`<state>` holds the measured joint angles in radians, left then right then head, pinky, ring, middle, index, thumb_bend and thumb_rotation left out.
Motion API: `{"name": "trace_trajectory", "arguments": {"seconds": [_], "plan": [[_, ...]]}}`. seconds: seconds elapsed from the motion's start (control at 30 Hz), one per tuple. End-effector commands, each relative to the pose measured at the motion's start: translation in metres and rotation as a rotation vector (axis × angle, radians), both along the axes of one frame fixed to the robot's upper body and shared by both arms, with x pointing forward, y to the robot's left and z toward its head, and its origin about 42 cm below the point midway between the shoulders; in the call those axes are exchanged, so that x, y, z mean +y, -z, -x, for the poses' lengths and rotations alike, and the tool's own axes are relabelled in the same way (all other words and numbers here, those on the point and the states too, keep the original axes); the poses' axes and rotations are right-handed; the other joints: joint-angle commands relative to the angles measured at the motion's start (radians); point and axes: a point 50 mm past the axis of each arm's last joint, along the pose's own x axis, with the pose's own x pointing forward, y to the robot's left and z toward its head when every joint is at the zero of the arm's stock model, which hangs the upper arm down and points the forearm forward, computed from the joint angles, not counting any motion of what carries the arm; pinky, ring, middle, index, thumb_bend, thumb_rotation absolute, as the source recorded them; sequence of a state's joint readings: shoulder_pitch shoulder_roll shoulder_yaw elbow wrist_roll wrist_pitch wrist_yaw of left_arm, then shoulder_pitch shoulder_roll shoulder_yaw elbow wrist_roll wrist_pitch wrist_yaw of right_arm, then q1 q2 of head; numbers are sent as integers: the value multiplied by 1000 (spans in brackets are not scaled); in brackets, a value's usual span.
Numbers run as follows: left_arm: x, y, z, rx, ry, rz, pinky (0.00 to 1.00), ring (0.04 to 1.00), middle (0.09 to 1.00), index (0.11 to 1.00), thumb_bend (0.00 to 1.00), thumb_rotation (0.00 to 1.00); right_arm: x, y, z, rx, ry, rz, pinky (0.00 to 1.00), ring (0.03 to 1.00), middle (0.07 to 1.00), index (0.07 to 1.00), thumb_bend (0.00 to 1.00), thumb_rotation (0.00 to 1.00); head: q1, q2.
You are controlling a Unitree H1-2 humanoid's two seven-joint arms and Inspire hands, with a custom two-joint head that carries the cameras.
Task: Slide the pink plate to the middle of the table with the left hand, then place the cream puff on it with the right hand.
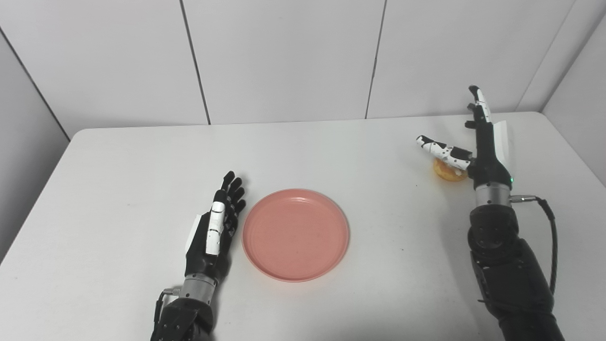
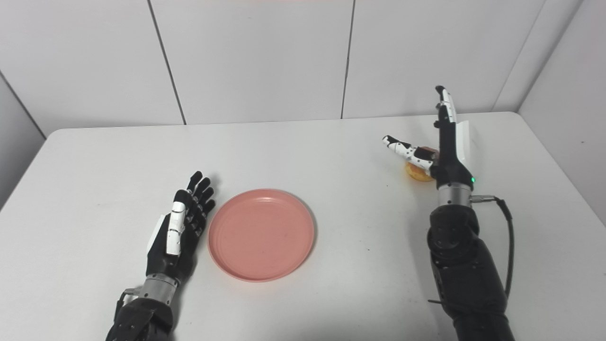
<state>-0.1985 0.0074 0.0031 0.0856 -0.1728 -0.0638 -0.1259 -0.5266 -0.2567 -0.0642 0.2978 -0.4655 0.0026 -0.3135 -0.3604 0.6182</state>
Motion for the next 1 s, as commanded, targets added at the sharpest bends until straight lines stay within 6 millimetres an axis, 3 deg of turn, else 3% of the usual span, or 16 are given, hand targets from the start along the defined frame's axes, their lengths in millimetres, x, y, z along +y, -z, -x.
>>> {"name": "trace_trajectory", "arguments": {"seconds": [0.0,0.13,0.47,0.97], "plan": [[10,1,-1,-37,-19,-4,979,976,975,953,569,1000,-9,-28,-9,-68,42,58,781,890,948,942,680,316,1,-1],[9,4,-4,-28,-36,42,964,953,947,920,598,955,-18,-22,-14,-28,80,110,794,890,935,935,689,308,-6,3],[12,3,-6,-58,-18,-2,953,966,964,941,600,1000,-32,-10,-23,94,133,152,780,888,914,915,761,296,4,10],[15,0,-2,-56,-10,-10,956,960,960,939,567,1000,-32,-2,-24,286,129,138,768,893,932,907,709,155,5,12]]}}
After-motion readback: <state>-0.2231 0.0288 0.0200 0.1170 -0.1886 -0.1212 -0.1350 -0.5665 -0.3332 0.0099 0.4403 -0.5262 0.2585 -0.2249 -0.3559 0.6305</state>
